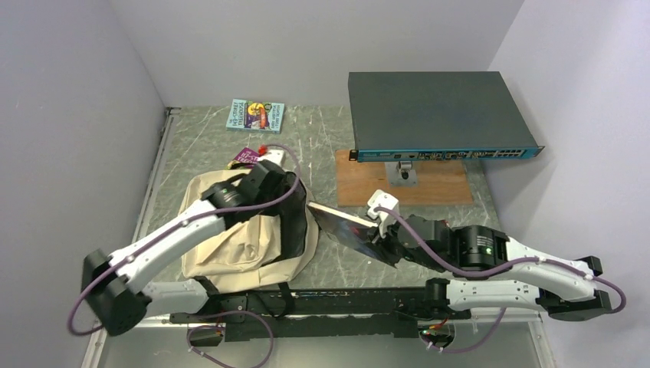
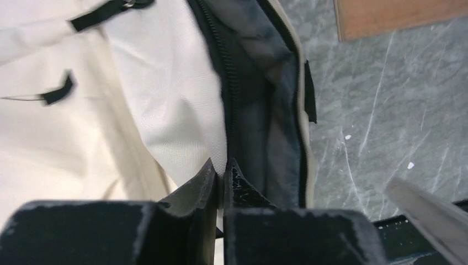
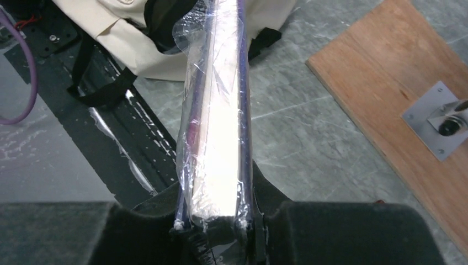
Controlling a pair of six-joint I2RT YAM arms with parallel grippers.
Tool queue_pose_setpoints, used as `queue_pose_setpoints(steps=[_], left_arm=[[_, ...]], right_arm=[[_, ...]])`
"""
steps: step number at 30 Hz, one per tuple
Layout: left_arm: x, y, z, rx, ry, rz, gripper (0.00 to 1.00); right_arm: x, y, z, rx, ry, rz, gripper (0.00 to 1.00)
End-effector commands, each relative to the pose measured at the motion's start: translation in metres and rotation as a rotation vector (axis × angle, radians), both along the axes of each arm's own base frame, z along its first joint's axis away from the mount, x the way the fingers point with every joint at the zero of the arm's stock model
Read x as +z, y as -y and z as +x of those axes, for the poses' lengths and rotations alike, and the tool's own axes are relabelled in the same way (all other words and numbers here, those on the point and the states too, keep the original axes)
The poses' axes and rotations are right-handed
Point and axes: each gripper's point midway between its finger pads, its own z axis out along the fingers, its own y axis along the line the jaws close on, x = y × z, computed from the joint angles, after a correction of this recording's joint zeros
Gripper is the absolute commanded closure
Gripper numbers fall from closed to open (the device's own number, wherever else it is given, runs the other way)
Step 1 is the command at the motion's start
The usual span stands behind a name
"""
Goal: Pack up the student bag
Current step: Place the book in the student bag.
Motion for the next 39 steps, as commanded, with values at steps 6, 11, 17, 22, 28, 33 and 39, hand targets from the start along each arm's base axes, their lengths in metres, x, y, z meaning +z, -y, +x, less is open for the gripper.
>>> queue_pose_setpoints(steps=[6, 11, 17, 22, 28, 33, 39], left_arm=[[0.076, -0.085, -0.022, 0.207, 0.293, -0.021, 1.0], [0.109, -0.098, -0.037, 0.151, 0.454, -0.131, 1.0], [0.146, -0.115, -0.054, 0.111, 0.628, -0.225, 1.0], [0.17, -0.127, -0.06, 0.12, 0.706, -0.246, 1.0], [0.181, -0.124, -0.059, 0.109, 0.7, -0.235, 1.0], [0.178, -0.111, -0.059, 0.066, 0.683, -0.272, 1.0], [0.183, -0.107, -0.069, 0.002, 0.682, -0.299, 1.0]], right_arm=[[0.085, -0.086, -0.003, 0.11, -0.004, 0.292, 1.0], [0.113, -0.115, 0.023, 0.022, -0.142, 0.399, 1.0], [0.107, -0.154, 0.054, -0.058, -0.336, 0.488, 1.0], [0.09, -0.194, 0.048, 0.003, -0.489, 0.469, 1.0], [0.064, -0.225, 0.039, 0.075, -0.607, 0.457, 1.0], [0.044, -0.252, 0.063, 0.016, -0.612, 0.512, 1.0], [0.045, -0.297, 0.093, 0.0, -0.582, 0.715, 1.0]])
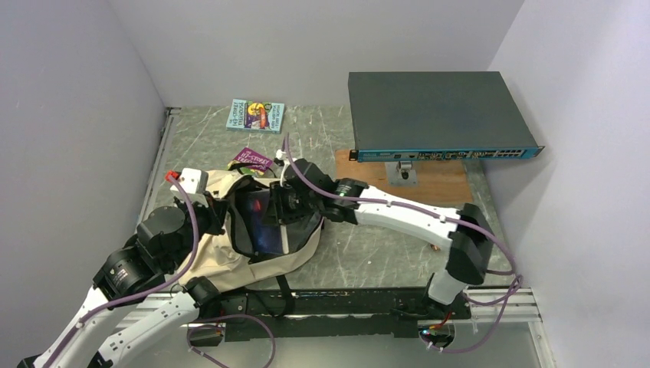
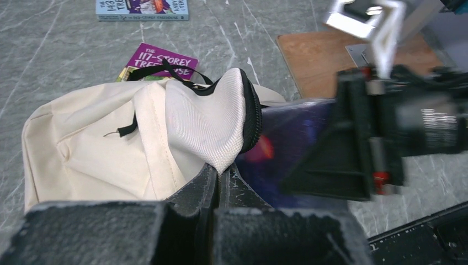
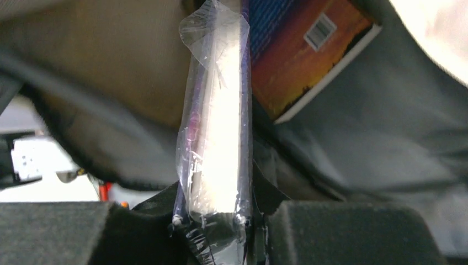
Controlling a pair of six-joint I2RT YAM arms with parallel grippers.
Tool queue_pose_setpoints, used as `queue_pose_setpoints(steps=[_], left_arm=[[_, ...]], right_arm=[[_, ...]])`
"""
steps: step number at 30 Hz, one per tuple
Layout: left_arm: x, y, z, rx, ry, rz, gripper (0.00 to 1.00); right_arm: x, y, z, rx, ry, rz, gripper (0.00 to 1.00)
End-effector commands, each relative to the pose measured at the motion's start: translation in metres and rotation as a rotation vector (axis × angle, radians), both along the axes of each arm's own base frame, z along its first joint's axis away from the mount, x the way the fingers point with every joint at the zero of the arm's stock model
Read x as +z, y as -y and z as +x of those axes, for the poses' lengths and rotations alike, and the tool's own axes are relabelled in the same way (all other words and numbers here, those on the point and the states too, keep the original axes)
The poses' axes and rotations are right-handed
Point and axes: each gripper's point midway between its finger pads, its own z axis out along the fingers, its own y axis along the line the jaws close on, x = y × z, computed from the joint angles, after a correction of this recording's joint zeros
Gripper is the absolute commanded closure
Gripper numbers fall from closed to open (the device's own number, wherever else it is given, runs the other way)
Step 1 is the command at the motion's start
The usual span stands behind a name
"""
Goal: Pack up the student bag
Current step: Place the book in the student bag.
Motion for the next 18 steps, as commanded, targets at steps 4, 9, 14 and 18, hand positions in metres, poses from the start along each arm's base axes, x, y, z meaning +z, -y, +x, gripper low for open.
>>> queue_pose_setpoints(steps=[4, 9, 14, 18], left_arm=[[0.049, 0.002, -0.012, -0.087, 0.135, -0.061, 1.0], [0.055, 0.002, -0.015, -0.113, 0.16, -0.038, 1.0], [0.054, 0.005, -0.014, -0.124, 0.161, -0.037, 1.0], [0.048, 0.0, -0.013, -0.084, 0.143, -0.052, 1.0]], right_arm=[[0.081, -0.079, 0.034, -0.016, 0.136, 0.503, 1.0], [0.052, -0.101, 0.043, -0.038, 0.177, 0.496, 0.99], [0.003, -0.113, 0.055, -0.082, 0.259, 0.428, 0.82], [-0.033, -0.12, 0.059, -0.069, 0.294, 0.337, 0.58]])
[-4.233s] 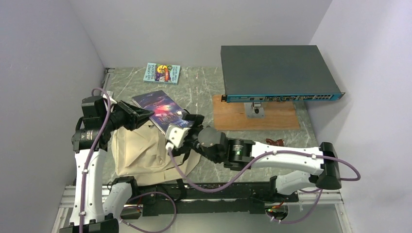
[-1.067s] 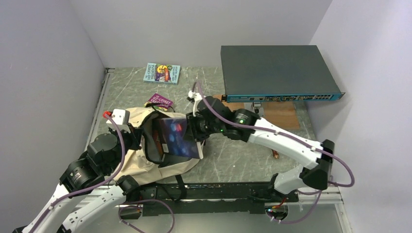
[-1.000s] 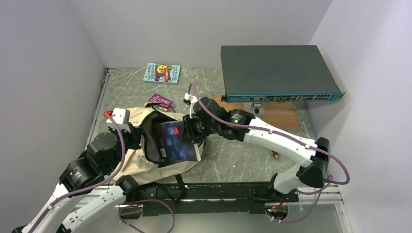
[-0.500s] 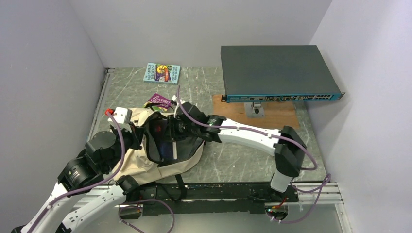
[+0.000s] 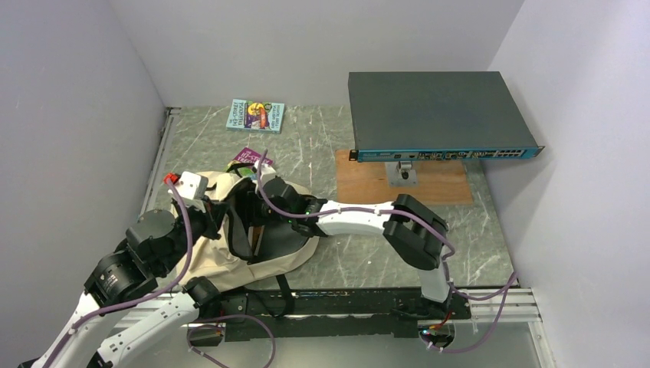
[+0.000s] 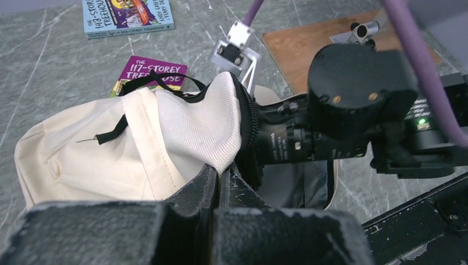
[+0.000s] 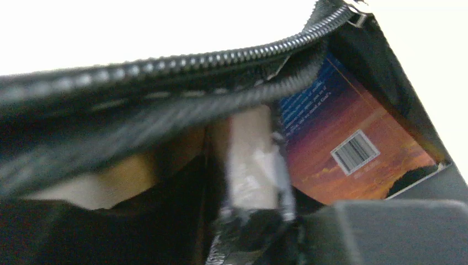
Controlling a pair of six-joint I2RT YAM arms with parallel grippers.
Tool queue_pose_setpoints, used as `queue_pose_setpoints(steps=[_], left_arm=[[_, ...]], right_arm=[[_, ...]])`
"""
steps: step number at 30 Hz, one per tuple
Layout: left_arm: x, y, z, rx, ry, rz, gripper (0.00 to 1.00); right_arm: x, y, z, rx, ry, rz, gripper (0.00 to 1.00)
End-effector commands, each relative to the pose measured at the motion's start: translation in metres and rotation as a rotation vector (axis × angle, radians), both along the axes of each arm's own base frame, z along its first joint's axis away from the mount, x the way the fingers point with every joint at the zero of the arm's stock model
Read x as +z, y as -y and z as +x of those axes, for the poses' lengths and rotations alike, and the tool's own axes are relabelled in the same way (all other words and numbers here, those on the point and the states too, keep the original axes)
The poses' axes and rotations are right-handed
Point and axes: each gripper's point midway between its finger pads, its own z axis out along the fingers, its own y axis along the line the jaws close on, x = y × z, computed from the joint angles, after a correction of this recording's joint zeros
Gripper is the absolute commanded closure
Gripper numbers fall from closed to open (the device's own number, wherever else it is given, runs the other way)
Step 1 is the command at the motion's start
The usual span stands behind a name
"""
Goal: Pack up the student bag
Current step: Place the book in the student bag.
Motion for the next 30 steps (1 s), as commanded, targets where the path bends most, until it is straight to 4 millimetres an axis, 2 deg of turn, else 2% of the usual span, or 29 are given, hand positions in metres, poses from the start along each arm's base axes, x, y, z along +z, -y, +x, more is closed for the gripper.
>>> queue_pose_setpoints(steps=[1, 5, 9, 15, 21, 26, 30], left_arm=[[0.037, -0.007, -0.001, 0.034, 0.096, -0.106, 1.0], [0.033, -0.012, -0.005, 0.046, 0.08, -0.123, 1.0], [0.026, -0.011, -0.005, 0.048, 0.072, -0.12, 1.0], [0.024, -0.008, -0.001, 0.046, 0.063, -0.096, 1.0], [0.016, -0.001, 0.001, 0.029, 0.033, -0.091, 1.0], [-0.002, 0.017, 0.003, -0.006, -0.031, -0.126, 1.0], [-0.021, 0.039, 0.007, -0.058, -0.094, -0.157, 1.0]], right_arm=[[0.02, -0.016, 0.017, -0.025, 0.159, 0.059, 0.52], [-0.004, 0.009, 0.014, -0.036, 0.147, -0.105, 0.21], [-0.013, 0.033, 0.016, -0.047, 0.159, -0.226, 0.11], [-0.019, 0.066, 0.016, -0.076, 0.189, -0.315, 0.09], [-0.005, 0.091, 0.005, -0.057, 0.272, -0.404, 0.12], [0.017, 0.141, 0.004, -0.14, 0.399, -0.579, 0.1], [0.005, 0.198, 0.015, -0.284, 0.447, -0.744, 0.1]])
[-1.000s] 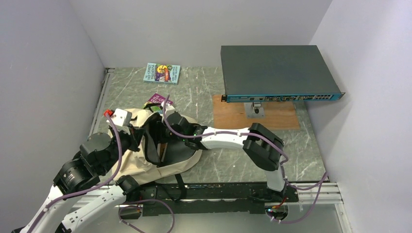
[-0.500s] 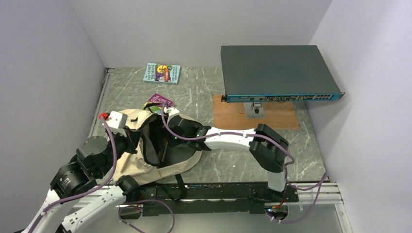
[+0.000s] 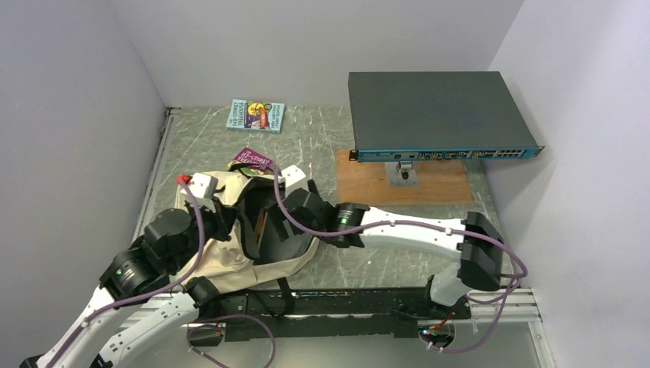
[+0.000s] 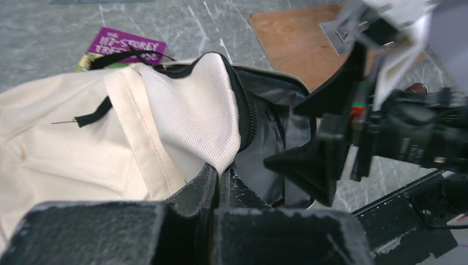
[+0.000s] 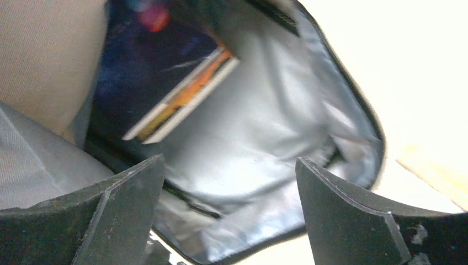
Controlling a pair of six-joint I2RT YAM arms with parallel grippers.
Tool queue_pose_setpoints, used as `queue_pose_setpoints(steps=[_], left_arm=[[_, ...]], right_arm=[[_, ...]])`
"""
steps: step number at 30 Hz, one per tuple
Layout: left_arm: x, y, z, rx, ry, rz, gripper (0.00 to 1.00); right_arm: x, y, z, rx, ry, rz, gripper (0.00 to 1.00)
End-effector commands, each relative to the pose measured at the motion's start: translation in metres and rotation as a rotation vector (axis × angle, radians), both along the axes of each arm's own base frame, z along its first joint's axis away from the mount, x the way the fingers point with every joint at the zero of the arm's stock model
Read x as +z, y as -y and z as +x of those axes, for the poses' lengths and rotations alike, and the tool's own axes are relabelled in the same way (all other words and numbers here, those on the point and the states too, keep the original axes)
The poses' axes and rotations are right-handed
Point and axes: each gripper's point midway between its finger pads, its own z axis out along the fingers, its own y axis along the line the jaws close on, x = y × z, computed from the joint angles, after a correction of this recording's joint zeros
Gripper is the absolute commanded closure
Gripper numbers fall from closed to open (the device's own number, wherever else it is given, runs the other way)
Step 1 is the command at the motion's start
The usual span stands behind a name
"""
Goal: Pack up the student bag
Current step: Place the book in the student bag, then move the student bag to the center of the board.
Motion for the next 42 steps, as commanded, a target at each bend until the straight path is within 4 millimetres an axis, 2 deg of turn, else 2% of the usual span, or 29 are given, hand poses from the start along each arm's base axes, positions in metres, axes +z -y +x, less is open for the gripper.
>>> queue_pose_setpoints(steps=[1, 4, 8, 11, 13, 15, 17, 18, 20, 23, 27, 28, 31, 34, 36, 39, 40, 42], left_arm=[[-0.003, 0.033, 0.008, -0.066, -0.031, -0.099, 1.0], [-0.013, 0.04, 0.011, -0.072, -0.064, -0.108, 1.0], [-0.022, 0.052, 0.011, -0.107, -0.094, -0.116, 1.0], [-0.029, 0.06, 0.009, -0.14, -0.128, -0.111, 1.0], [-0.035, 0.069, 0.006, -0.177, -0.163, -0.118, 1.0], [-0.044, 0.083, 0.003, -0.228, -0.206, -0.144, 1.0], [-0.058, 0.1, 0.001, -0.276, -0.261, -0.179, 1.0], [-0.064, 0.11, 0.0, -0.307, -0.29, -0.201, 1.0], [-0.085, 0.129, -0.001, -0.35, -0.36, -0.246, 1.0], [-0.099, 0.164, 0.001, -0.421, -0.418, -0.322, 1.0], [-0.106, 0.223, 0.017, -0.49, -0.459, -0.359, 1.0], [-0.117, 0.243, 0.02, -0.513, -0.505, -0.347, 1.0], [-0.11, 0.302, 0.023, -0.629, -0.53, -0.375, 1.0], [-0.101, 0.344, 0.014, -0.718, -0.547, -0.428, 1.0], [-0.102, 0.353, 0.009, -0.741, -0.556, -0.45, 1.0], [-0.11, 0.348, 0.003, -0.748, -0.575, -0.45, 0.97], [-0.112, 0.344, 0.001, -0.746, -0.578, -0.438, 0.89], [-0.112, 0.329, -0.001, -0.726, -0.563, -0.413, 0.6]], right_arm=[[-0.011, 0.077, 0.022, -0.204, 0.139, -0.224, 0.09], [-0.022, 0.097, 0.022, -0.302, 0.122, -0.246, 0.08], [-0.046, 0.093, 0.021, -0.358, 0.079, -0.201, 0.07], [-0.068, 0.093, 0.024, -0.421, 0.064, -0.211, 0.13], [-0.076, 0.096, 0.024, -0.461, 0.086, -0.218, 0.29], [-0.071, 0.096, 0.017, -0.445, 0.131, -0.183, 0.75], [-0.061, 0.1, 0.007, -0.435, 0.191, -0.136, 0.86], [-0.056, 0.105, 0.004, -0.44, 0.204, -0.109, 0.99], [-0.045, 0.133, 0.003, -0.558, 0.239, -0.069, 1.0], [-0.032, 0.178, 0.001, -0.684, 0.269, -0.018, 1.0], [-0.026, 0.239, -0.005, -0.831, 0.297, 0.034, 1.0], [-0.024, 0.251, -0.007, -0.866, 0.3, 0.054, 1.0], [-0.02, 0.293, -0.014, -0.977, 0.305, 0.083, 1.0], [-0.014, 0.33, -0.021, -1.088, 0.312, 0.105, 1.0], [-0.012, 0.333, -0.023, -1.087, 0.307, 0.098, 1.0], [-0.009, 0.327, -0.023, -1.066, 0.286, 0.124, 1.0], [-0.008, 0.33, -0.024, -1.072, 0.288, 0.13, 1.0], [-0.004, 0.33, -0.022, -1.051, 0.305, 0.118, 0.97]])
